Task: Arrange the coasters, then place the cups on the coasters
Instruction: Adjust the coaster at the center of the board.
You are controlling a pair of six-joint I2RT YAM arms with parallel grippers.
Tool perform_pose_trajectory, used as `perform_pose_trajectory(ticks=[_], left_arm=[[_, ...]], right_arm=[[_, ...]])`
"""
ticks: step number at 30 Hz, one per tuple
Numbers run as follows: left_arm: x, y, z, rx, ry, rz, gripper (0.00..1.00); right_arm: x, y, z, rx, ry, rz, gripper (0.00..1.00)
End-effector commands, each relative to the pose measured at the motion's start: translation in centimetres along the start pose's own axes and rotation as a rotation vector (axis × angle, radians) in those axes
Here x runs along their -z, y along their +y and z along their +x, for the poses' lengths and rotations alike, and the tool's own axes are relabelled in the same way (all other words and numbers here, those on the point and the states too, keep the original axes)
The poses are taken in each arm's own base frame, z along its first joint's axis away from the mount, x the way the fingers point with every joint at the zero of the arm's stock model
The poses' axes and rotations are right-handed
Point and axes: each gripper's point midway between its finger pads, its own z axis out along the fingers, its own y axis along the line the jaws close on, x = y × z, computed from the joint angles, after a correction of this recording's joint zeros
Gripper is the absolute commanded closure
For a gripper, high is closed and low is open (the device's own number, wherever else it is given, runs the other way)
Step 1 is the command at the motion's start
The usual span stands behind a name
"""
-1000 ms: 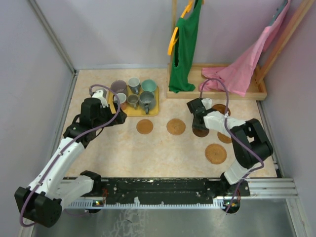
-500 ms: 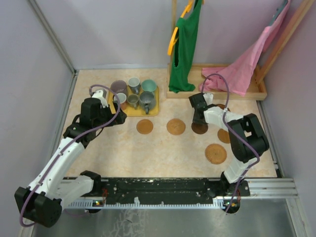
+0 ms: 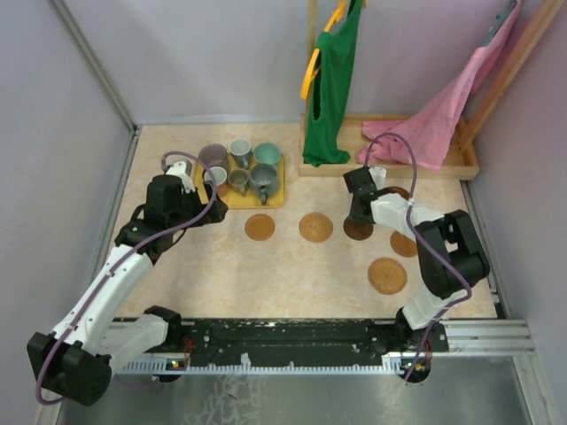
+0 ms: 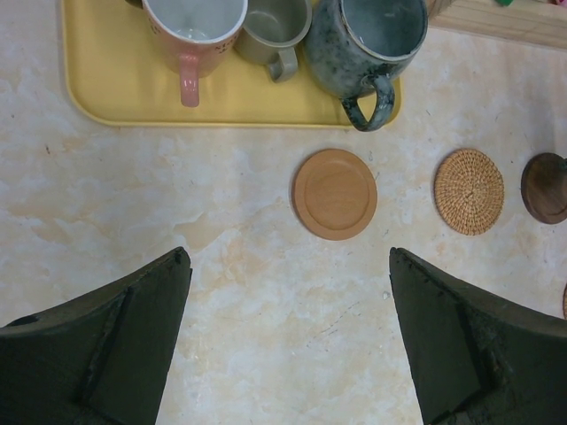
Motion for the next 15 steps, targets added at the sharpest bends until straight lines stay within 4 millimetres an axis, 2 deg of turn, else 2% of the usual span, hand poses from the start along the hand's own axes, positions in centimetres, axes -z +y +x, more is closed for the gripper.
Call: perform_pose_trajectory(ticks=[1,5,9,15], left_arm=[[0.2,-0.5,-1.5,-0.01,-0.038,0.016,0.03],[0.1,-0.6,-1.4,-0.017,-0.038,0.025,0.03],[-0.2,-0.7,-1.0,-0.016,-0.024,0.034,0.03],[-0.2,-0.7,-0.7,-0.013,-0.018,0.041,0.03]], right_arm=[[3.5,0.0,-3.9,-0.023,-0.114,-0.051,0.67],[5.7,-0.2,-4.1,-0.014,-0.127,-0.079,0.67],[6.9,0.2,-2.5,0.025,-0.115,-0.106,0.67],[6.7,3.8,0.0,0.074,-0.057,-0.184,0.69]])
